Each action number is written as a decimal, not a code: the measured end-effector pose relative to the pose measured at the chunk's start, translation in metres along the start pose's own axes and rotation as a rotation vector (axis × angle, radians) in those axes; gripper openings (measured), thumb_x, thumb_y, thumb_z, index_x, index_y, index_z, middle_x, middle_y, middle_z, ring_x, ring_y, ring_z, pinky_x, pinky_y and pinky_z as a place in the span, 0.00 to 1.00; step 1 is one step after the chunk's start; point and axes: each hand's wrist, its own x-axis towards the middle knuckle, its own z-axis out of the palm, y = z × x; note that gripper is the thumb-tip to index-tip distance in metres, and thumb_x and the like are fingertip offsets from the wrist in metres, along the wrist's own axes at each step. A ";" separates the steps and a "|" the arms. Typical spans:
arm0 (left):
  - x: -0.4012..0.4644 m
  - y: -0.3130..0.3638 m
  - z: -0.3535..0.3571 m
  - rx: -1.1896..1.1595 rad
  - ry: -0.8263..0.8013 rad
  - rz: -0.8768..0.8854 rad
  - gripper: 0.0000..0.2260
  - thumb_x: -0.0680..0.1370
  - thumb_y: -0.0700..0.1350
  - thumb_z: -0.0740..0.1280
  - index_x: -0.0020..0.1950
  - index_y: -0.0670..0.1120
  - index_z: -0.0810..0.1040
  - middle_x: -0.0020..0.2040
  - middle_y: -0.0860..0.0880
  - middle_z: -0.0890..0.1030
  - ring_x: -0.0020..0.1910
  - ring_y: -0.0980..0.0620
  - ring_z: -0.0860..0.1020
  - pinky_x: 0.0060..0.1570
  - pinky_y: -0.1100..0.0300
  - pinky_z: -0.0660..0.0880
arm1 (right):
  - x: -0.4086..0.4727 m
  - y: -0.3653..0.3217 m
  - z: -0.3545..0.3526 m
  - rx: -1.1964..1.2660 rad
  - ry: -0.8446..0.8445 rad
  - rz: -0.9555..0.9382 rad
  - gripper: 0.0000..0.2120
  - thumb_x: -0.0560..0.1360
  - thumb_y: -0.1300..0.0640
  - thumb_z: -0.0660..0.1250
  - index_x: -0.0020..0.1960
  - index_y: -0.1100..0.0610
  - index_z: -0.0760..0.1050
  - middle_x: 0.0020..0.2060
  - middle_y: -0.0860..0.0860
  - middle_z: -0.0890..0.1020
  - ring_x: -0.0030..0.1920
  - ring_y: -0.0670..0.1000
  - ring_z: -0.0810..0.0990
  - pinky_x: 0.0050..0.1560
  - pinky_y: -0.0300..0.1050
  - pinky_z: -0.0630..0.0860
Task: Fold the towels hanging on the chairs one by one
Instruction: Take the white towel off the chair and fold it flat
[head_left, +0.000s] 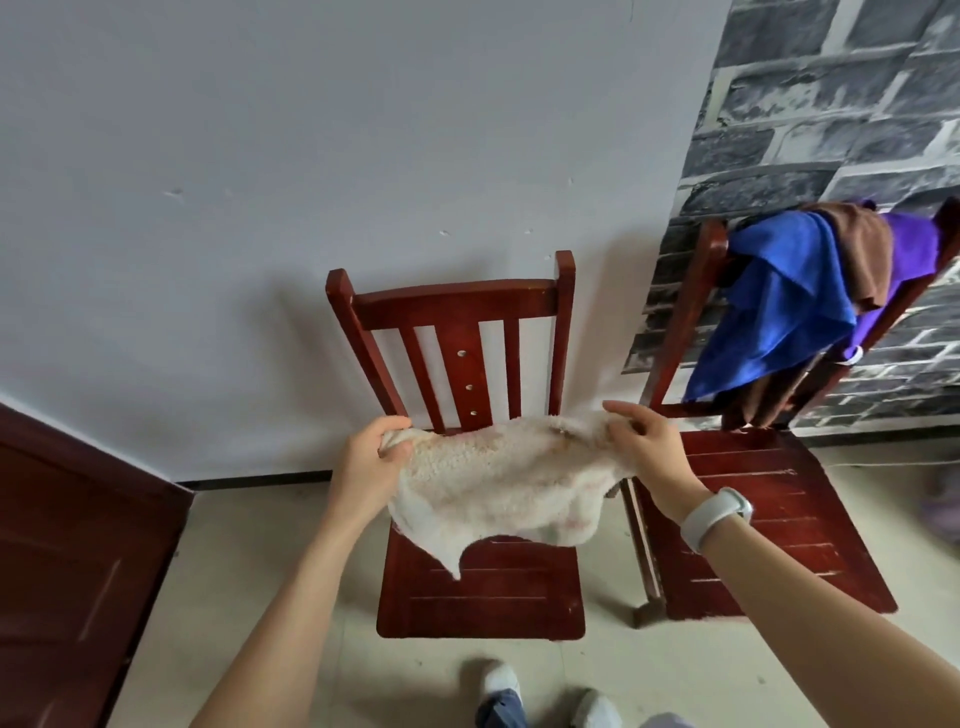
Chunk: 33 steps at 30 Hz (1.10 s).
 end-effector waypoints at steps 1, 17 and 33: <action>0.000 -0.004 0.000 0.044 0.036 0.014 0.13 0.77 0.38 0.62 0.61 0.44 0.75 0.59 0.47 0.78 0.55 0.55 0.72 0.51 0.64 0.67 | 0.001 0.000 -0.005 -0.032 0.012 -0.003 0.15 0.77 0.63 0.59 0.62 0.58 0.73 0.42 0.50 0.79 0.39 0.50 0.77 0.38 0.35 0.75; 0.021 -0.031 -0.003 -0.074 -0.014 -0.042 0.05 0.74 0.40 0.68 0.49 0.43 0.80 0.49 0.46 0.81 0.52 0.49 0.77 0.48 0.60 0.69 | 0.003 0.009 -0.032 -0.330 0.096 -0.035 0.10 0.77 0.59 0.61 0.57 0.58 0.75 0.40 0.53 0.79 0.36 0.49 0.74 0.39 0.42 0.70; 0.053 -0.102 0.011 0.411 -0.132 0.168 0.10 0.76 0.40 0.65 0.55 0.39 0.80 0.57 0.44 0.74 0.56 0.46 0.73 0.54 0.55 0.71 | -0.001 0.036 -0.009 -0.731 0.027 -0.079 0.08 0.75 0.63 0.64 0.51 0.65 0.79 0.47 0.53 0.71 0.47 0.54 0.74 0.51 0.44 0.70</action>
